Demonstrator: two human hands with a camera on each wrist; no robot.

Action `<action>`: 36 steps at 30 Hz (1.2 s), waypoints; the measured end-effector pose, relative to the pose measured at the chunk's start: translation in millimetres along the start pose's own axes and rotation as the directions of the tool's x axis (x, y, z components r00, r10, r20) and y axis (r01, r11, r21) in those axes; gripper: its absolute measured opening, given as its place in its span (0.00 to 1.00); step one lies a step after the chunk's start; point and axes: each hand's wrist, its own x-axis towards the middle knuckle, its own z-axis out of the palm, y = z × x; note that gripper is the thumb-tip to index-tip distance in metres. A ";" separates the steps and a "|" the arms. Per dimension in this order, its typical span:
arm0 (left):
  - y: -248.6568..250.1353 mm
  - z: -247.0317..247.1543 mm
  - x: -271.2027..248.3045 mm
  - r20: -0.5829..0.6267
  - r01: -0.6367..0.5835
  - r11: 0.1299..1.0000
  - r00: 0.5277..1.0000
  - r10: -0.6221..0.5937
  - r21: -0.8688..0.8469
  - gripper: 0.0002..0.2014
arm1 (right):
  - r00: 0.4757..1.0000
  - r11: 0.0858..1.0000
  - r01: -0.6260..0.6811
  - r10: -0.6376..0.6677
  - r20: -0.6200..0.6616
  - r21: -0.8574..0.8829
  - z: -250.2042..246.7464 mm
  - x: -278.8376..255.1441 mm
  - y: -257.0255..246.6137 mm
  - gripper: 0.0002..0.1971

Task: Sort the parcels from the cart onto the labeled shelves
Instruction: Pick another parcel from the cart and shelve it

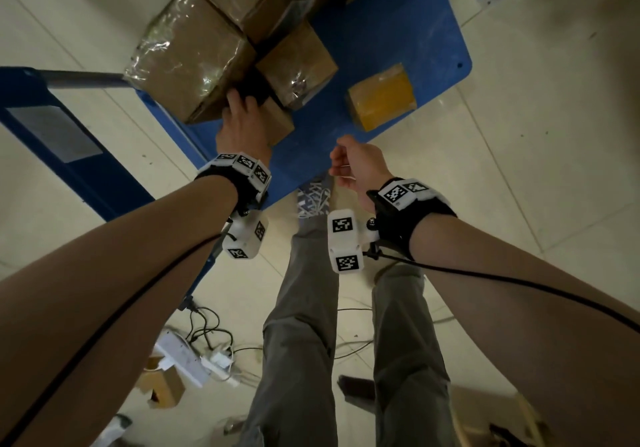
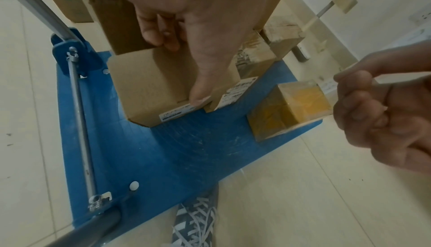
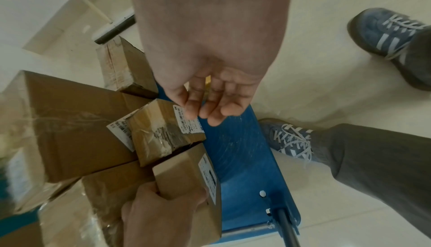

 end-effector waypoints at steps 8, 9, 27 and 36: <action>-0.1 -9.4 -35.7 0.064 -0.096 0.995 0.993 0.096 -0.009 0.40 | 1.000 0.993 -0.006 0.007 -0.016 0.115 -34.9 -8.8 10.7 0.16; 1.1 -11.8 -40.6 0.105 -0.082 0.993 0.990 0.091 -0.090 0.41 | 1.000 0.990 -0.007 0.010 -0.017 0.141 -40.9 -11.2 11.4 0.16; 117.3 -72.4 -125.3 0.332 0.165 0.436 0.878 0.344 -0.885 0.10 | 0.957 0.904 0.186 -0.256 0.138 0.386 -192.8 -46.8 68.4 0.30; 147.1 -42.7 -139.3 0.273 0.053 0.499 0.884 0.379 -0.865 0.35 | 0.919 0.821 0.329 -0.391 0.040 0.467 -232.5 -46.5 114.9 0.41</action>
